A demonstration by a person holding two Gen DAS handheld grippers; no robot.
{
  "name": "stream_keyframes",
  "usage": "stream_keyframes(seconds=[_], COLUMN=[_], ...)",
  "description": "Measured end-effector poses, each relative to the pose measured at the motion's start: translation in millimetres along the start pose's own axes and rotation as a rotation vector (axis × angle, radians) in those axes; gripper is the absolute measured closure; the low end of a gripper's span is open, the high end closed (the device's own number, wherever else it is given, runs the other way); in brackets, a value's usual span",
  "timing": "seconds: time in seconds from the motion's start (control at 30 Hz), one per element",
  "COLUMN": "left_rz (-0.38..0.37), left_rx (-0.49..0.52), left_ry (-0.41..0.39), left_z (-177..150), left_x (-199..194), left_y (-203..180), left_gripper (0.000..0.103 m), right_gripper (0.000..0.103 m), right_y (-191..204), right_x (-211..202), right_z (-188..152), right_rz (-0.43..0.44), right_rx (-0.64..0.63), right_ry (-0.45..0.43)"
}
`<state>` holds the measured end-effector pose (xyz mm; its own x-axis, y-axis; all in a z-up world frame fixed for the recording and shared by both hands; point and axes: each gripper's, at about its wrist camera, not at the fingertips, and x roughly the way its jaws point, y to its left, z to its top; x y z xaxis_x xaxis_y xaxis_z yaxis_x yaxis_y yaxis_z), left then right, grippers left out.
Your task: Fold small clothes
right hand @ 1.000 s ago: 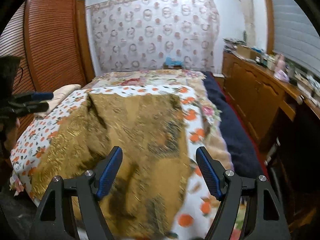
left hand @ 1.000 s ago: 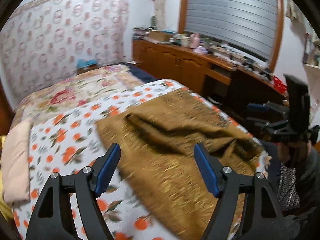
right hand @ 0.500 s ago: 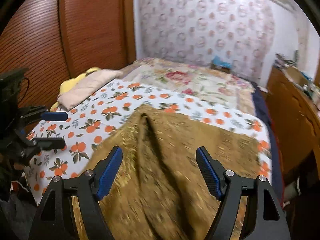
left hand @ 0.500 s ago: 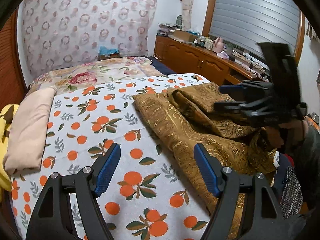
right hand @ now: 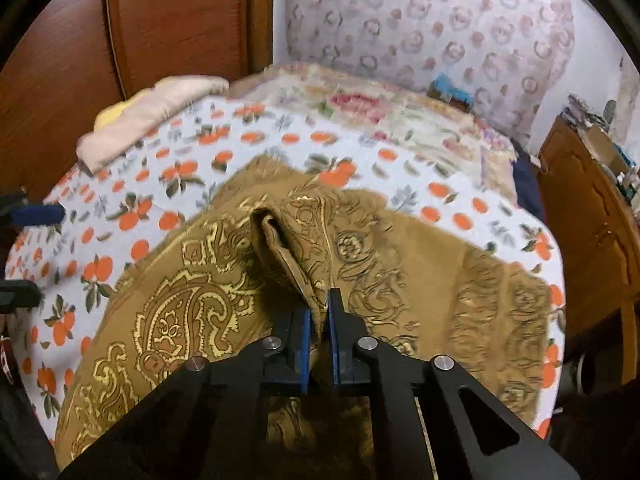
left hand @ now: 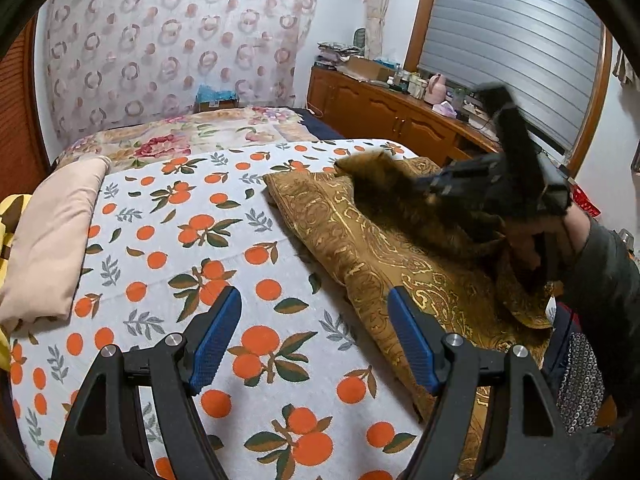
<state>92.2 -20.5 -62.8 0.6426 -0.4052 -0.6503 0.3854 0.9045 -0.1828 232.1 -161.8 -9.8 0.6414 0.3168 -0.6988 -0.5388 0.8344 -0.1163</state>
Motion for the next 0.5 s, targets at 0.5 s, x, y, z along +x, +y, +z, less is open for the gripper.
stream_keyframes(seconds=[0.5], left_rz=[-0.030], left_rx=[0.019], left_ry=[0.007], left_z=[-2.9], left_x=[7.3], left_y=[-14.9], left_gripper=[0.027], right_gripper=[0.075], right_y=[-117.9], right_x=[-45.7], right_z=[-35.6], right_rz=[-0.300], right_rx=[0.226], right_ry=[-0.002])
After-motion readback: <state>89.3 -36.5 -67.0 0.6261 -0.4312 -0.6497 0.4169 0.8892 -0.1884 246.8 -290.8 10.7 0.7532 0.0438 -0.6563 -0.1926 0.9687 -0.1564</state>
